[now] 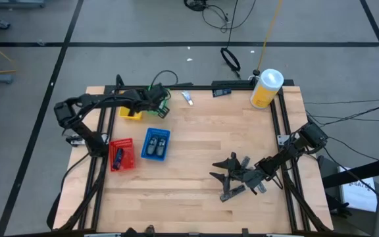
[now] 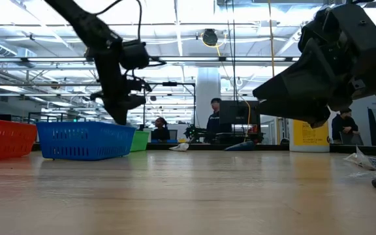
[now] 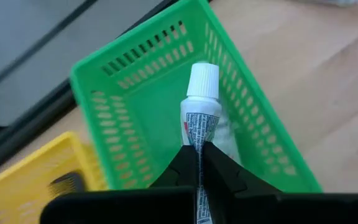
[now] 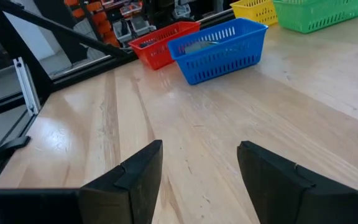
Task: Pick & Place Travel size toiletries
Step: Put the white toothpaste into the green bin, then put the blue shaving cream into the red bin
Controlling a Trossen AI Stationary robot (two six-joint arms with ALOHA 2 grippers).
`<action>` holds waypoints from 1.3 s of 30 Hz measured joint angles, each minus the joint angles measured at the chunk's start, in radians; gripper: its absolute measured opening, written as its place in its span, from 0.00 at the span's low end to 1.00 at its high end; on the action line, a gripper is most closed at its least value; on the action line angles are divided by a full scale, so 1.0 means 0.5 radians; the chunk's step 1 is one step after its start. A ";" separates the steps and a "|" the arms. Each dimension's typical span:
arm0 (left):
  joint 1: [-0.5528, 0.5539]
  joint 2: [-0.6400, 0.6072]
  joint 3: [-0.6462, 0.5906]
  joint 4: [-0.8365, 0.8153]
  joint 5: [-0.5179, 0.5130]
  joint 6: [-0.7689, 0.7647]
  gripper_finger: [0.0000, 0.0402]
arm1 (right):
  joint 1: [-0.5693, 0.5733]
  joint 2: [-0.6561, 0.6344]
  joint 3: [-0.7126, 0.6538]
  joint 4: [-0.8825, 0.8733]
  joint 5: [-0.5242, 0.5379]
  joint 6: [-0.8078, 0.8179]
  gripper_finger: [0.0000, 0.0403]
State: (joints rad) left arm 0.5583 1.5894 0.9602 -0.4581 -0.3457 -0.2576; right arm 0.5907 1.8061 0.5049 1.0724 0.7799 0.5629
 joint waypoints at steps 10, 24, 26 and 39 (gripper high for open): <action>0.137 -0.002 -0.051 0.240 0.348 0.124 0.27 | 0.000 0.000 0.000 -0.032 -0.001 -0.010 0.50; -0.770 -0.464 -0.485 0.871 0.239 0.118 0.49 | -0.704 -0.557 0.256 -1.390 -0.677 0.013 0.50; -0.980 -0.494 -0.620 1.123 0.192 0.068 0.47 | -0.922 -0.643 0.398 -1.833 -0.739 -0.085 0.50; -1.505 -0.490 -0.691 1.616 -0.113 0.268 0.38 | -2.359 -0.443 0.827 -2.243 -1.060 -0.649 0.29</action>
State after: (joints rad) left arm -0.1940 1.3445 0.6147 0.3496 -0.4023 -0.1238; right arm -0.5890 1.5847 0.9183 -0.0490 0.2501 0.2383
